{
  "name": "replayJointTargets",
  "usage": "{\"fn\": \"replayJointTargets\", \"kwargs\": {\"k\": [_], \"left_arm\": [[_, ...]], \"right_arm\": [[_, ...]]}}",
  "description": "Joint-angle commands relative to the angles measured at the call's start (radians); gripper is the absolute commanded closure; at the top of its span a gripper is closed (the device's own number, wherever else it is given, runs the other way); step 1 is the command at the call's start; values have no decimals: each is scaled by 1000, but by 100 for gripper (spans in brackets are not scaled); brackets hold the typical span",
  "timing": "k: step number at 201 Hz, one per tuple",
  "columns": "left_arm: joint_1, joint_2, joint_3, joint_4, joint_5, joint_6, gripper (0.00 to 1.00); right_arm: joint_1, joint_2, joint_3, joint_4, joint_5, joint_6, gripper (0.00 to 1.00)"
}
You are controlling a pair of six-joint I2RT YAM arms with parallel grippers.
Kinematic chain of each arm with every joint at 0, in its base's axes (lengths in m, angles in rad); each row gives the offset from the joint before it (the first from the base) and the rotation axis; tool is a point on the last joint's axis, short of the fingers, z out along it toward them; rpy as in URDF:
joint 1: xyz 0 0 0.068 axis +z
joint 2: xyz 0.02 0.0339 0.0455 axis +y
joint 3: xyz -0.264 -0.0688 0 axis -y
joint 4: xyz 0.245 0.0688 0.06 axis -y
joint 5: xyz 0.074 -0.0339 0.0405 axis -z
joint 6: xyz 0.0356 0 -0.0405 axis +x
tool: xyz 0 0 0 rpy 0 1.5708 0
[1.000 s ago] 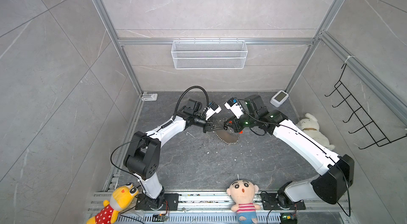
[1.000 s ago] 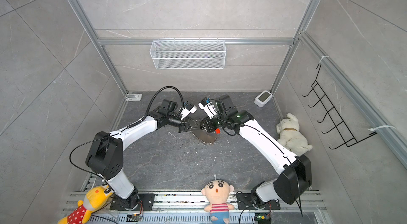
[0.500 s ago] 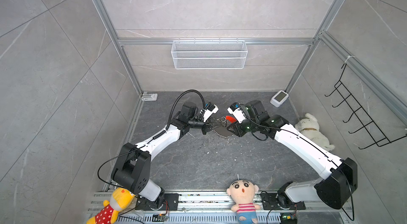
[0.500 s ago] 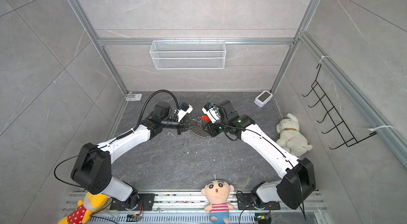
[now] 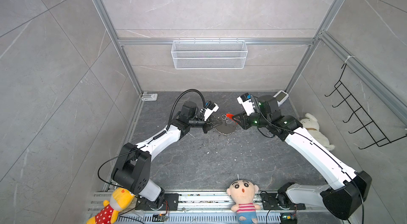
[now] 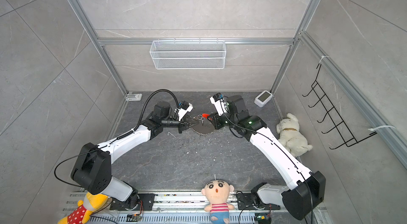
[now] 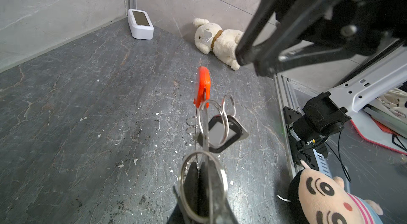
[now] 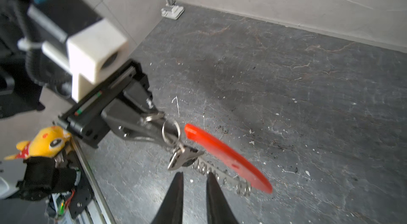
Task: Attach keys to a key ring
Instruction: Insert the key into the keyring.
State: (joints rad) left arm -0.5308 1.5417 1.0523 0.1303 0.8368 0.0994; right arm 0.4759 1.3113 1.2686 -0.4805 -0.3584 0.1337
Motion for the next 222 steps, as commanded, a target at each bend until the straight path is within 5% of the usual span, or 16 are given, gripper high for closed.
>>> {"fn": "replayJointTargets", "kwargs": {"k": [1,87,134,222], "left_arm": [[-7,-40,23,61,-1,-17,100],[-12,-40,-1,161,-44,-130,100],[-14,-40,-2,178,-50,-153,100],[-34,-34,5,207,-95,-209,100]], "right_arm": [[-6,65,35,73,-101,74,77],[-4,69,-31,144,-166,113,70],[7,66,-50,177,-168,128,100],[76,106,-56,243,-76,181,100]]}}
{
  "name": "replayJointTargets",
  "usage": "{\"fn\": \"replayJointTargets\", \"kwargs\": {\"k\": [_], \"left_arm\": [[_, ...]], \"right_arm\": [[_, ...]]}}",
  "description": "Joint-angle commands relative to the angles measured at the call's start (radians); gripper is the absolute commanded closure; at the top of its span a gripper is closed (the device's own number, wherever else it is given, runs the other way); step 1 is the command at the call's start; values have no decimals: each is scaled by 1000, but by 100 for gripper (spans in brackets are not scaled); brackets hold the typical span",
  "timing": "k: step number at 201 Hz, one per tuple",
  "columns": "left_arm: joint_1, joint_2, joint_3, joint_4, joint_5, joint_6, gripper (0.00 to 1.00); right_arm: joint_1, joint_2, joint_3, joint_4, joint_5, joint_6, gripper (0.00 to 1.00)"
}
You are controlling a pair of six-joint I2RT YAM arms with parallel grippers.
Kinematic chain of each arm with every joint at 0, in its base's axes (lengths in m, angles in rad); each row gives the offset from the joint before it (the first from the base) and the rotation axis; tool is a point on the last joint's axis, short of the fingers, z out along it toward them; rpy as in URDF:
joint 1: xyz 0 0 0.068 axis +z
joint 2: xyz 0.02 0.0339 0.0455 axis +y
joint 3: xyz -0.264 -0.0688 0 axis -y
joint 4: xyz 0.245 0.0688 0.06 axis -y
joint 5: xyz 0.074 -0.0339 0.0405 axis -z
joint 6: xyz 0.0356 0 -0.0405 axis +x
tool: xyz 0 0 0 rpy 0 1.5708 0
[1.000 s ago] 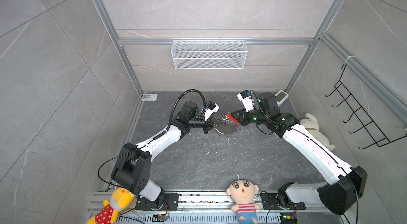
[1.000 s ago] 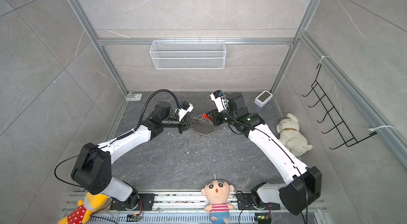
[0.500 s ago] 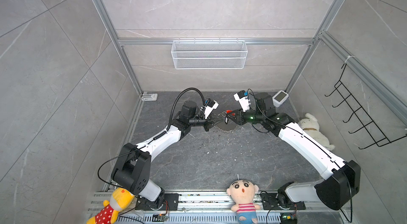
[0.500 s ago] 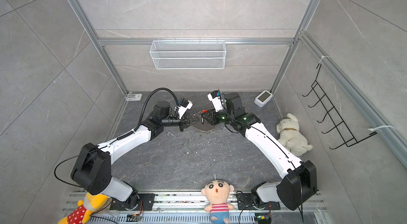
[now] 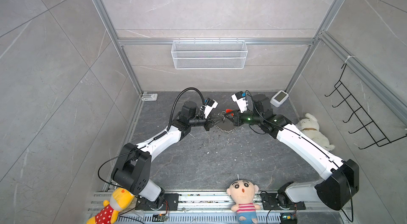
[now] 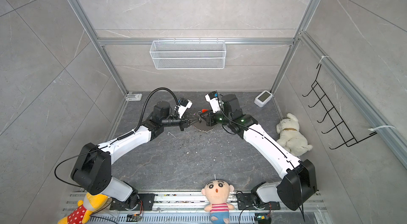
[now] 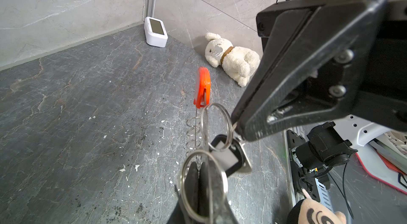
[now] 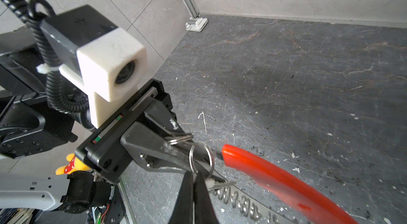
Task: Attach keys to a key ring
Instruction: Insert the key into the keyring.
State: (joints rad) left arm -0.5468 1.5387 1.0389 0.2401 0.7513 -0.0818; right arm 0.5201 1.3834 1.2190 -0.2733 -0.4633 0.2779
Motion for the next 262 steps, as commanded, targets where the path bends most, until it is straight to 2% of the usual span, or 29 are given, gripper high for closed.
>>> {"fn": "replayJointTargets", "kwargs": {"k": [1,81,126,147,171,194,217,262], "left_arm": [[-19,-31,18,97,-10,-27,100],[-44,-27,11,115,-39,-41,100],[-54,-20,-10,141,-75,-56,100],[-53,-21,-20,151,-88,-60,100],[-52,-25,-27,159,-105,-58,100],[-53,-30,-28,155,-134,-52,100],[-52,-33,-30,156,-145,-48,100],[-52,-31,-31,166,-147,-49,100]], "right_arm": [[32,35,-7,36,30,38,100],[84,98,19,127,103,166,100],[96,129,27,183,183,405,100],[98,141,55,124,201,461,97],[97,137,95,41,180,431,82],[98,92,130,-65,203,331,72],[91,47,165,-177,233,248,68],[44,-20,180,-302,249,187,67]]}}
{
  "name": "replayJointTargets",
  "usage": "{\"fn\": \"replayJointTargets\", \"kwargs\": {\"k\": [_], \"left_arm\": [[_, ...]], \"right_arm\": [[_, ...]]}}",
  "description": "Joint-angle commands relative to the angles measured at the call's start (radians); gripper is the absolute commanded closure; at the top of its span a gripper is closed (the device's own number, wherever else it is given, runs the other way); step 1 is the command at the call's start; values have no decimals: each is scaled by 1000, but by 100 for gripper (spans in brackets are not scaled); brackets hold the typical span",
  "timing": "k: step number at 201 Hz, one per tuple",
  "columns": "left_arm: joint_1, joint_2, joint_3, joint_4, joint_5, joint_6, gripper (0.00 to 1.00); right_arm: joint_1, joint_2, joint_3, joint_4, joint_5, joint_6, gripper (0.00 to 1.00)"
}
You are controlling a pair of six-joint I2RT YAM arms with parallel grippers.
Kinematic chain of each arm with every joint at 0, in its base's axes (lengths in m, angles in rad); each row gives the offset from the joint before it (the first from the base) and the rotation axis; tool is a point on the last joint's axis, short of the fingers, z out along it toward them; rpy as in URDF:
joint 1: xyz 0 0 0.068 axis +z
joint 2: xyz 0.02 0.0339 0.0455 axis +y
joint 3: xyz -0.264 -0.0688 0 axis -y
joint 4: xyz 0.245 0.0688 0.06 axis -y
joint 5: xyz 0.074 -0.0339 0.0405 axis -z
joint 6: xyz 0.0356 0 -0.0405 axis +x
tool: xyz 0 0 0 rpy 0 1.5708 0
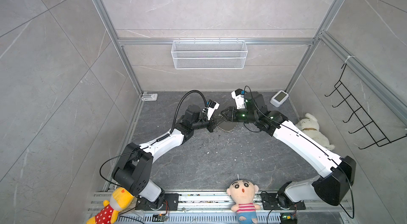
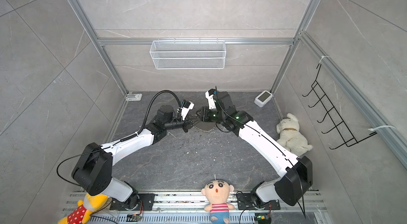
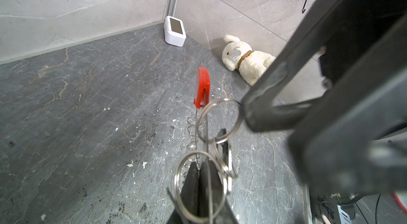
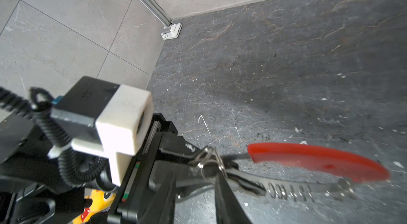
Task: Attach keys to a key ring
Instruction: Insert the key into the keyring.
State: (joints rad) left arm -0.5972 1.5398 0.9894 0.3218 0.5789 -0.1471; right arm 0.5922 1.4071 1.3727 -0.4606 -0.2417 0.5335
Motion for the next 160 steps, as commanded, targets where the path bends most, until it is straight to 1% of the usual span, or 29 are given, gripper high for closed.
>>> {"fn": "replayJointTargets", "kwargs": {"k": [1,18,29,44,52,71,91,113,128,160], "left_arm": [[-1,-32,18,85,25,17,100],[-1,-32,18,85,30,15,100],[-1,-32,18,87,33,12,100],[-1,-29,21,94,38,5,100],[-2,-29,22,95,40,-2,100],[-1,-26,28,95,52,-12,100],[-1,-30,36,69,60,-12,100],[-1,-30,55,21,67,-12,100],[0,-30,61,10,76,-21,100],[2,-30,62,10,85,-43,100]], "right_arm": [[-30,-44,27,-117,27,-69,68],[-42,-69,18,-120,24,-98,69],[-44,-82,1,-91,22,-119,74],[-44,-80,-26,-34,-17,-169,75],[-44,-69,-30,-24,-59,-208,76],[-22,-42,-29,-23,-100,-285,75],[33,-35,-37,-19,-19,-371,71],[86,-26,-42,-9,128,-462,67],[93,-20,-56,17,174,-499,66],[115,-1,-54,44,231,-540,69]]}}
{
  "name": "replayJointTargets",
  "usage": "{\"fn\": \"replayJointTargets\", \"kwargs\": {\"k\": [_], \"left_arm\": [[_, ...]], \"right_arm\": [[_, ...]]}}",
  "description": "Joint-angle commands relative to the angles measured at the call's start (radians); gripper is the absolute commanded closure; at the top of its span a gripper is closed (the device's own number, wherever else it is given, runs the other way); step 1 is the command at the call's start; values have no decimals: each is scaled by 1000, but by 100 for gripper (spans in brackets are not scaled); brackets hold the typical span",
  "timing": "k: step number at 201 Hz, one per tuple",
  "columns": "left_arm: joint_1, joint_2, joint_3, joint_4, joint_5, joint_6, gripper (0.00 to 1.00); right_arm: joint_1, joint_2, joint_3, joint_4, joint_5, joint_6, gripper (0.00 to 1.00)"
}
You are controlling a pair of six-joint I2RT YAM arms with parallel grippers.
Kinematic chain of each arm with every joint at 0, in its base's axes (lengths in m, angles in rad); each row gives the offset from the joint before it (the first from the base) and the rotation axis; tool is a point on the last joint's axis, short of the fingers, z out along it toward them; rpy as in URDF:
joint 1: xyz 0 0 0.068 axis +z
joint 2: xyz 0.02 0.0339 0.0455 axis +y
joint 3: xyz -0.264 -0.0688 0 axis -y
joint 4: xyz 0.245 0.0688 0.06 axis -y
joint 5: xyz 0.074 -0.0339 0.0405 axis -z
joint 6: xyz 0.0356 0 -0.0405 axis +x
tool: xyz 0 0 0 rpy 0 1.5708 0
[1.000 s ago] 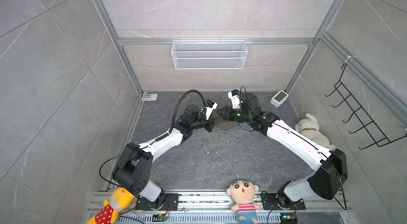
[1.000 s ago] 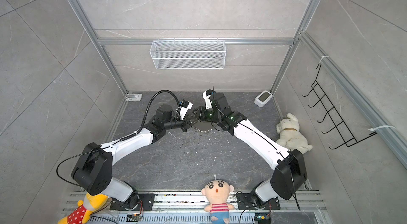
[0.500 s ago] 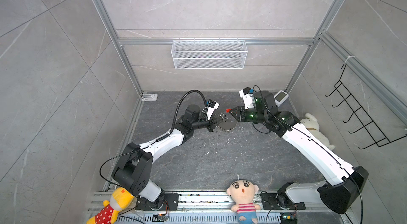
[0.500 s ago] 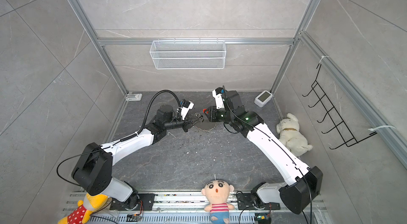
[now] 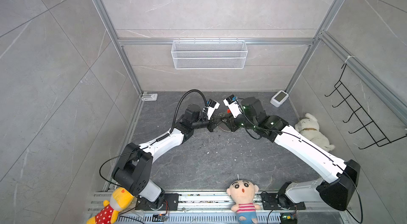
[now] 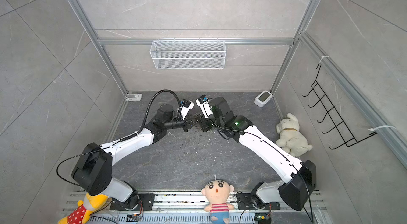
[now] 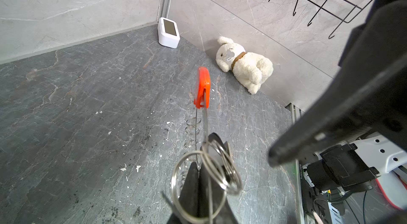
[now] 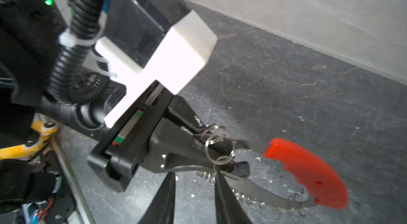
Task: Attach keys to a key ring
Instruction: Insert the key into the keyring.
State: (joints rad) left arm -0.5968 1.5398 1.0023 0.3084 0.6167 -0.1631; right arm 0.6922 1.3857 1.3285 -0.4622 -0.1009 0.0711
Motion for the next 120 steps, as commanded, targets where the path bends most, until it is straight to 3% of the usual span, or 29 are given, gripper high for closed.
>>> {"fn": "replayJointTargets", "kwargs": {"k": [1,76,120], "left_arm": [[1,-29,49,23,48,-27,100],[4,-32,59,-3,68,-37,100],[4,-37,55,-9,72,-32,100]], "right_arm": [[16,21,-9,47,92,-78,69],[47,68,9,62,139,-103,69],[48,78,14,72,197,-103,87]]}}
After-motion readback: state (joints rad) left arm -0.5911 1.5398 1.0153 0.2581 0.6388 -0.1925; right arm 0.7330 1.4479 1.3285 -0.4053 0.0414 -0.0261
